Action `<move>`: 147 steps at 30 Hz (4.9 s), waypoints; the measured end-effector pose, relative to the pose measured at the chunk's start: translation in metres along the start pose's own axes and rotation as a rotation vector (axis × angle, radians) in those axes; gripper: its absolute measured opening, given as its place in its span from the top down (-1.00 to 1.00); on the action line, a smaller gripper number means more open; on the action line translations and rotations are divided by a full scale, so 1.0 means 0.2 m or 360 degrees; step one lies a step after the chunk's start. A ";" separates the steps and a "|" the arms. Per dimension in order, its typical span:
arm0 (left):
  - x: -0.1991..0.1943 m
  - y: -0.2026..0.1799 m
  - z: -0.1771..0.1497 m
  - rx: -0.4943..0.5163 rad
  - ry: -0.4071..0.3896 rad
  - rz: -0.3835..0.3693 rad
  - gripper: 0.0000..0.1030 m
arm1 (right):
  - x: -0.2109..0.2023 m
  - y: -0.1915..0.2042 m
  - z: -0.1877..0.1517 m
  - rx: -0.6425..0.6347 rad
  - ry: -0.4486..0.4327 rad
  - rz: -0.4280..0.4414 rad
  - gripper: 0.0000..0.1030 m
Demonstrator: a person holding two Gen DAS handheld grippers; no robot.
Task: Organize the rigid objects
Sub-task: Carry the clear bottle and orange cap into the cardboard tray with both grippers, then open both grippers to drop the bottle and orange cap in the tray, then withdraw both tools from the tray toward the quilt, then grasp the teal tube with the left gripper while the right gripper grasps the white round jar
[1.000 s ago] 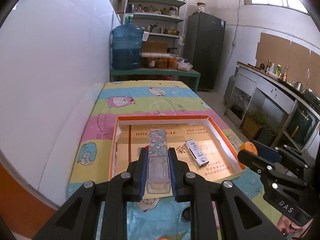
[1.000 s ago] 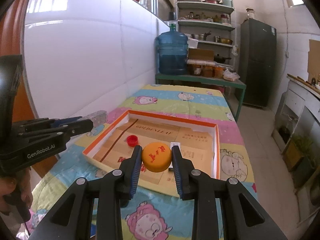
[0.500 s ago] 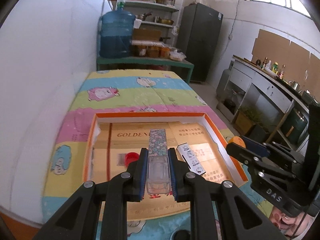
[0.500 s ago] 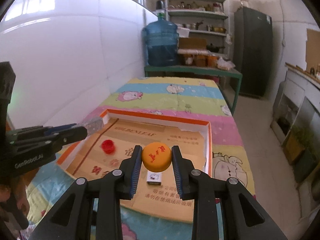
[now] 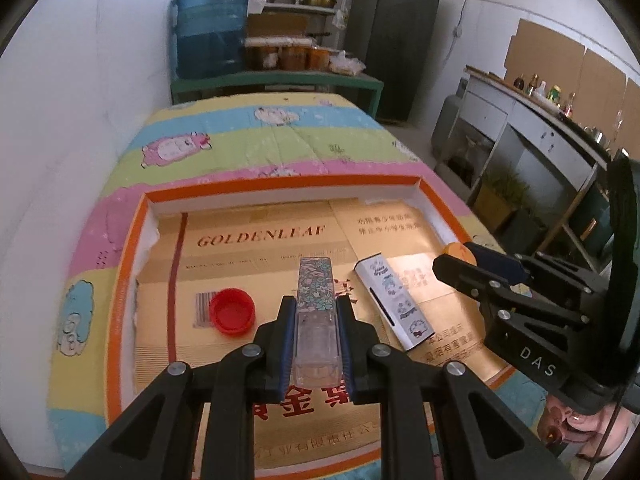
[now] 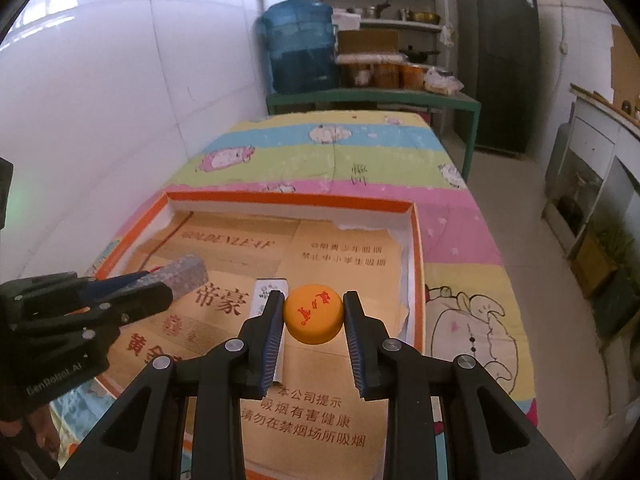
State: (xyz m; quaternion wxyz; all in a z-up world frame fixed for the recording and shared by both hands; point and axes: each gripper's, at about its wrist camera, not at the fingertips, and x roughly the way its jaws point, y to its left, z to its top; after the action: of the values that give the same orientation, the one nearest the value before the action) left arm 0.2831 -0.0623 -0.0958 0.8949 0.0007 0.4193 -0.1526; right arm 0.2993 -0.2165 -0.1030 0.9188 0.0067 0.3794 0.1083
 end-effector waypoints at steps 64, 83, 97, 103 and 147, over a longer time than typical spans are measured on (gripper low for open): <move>-0.66 0.01 -0.29 -0.0054 -0.0316 0.0206 -0.02 | -0.56 0.26 -0.24 -0.0031 -0.0137 -0.0059 0.02; -0.96 0.02 -0.48 -0.0097 -0.0398 0.0237 -0.02 | -0.86 0.53 -0.39 -0.0078 -0.0162 -0.0014 0.02; -1.06 0.05 -0.57 -0.0116 -0.0412 0.0250 -0.02 | -0.97 0.64 -0.49 -0.0121 -0.0170 0.0013 0.02; -1.10 0.07 -0.65 -0.0132 -0.0422 0.0236 -0.02 | -1.00 0.65 -0.57 -0.0119 -0.0157 0.0024 0.02; -0.81 0.07 -1.00 -0.0010 -0.0224 0.0065 -0.02 | -0.77 0.80 -1.13 -0.0409 0.0102 0.0138 0.41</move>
State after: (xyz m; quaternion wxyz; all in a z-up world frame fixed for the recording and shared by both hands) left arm 0.0389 0.0210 -0.1048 0.9251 -0.0041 0.3557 -0.1325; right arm 0.0045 -0.1066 -0.1422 0.8940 -0.0981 0.3910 0.1956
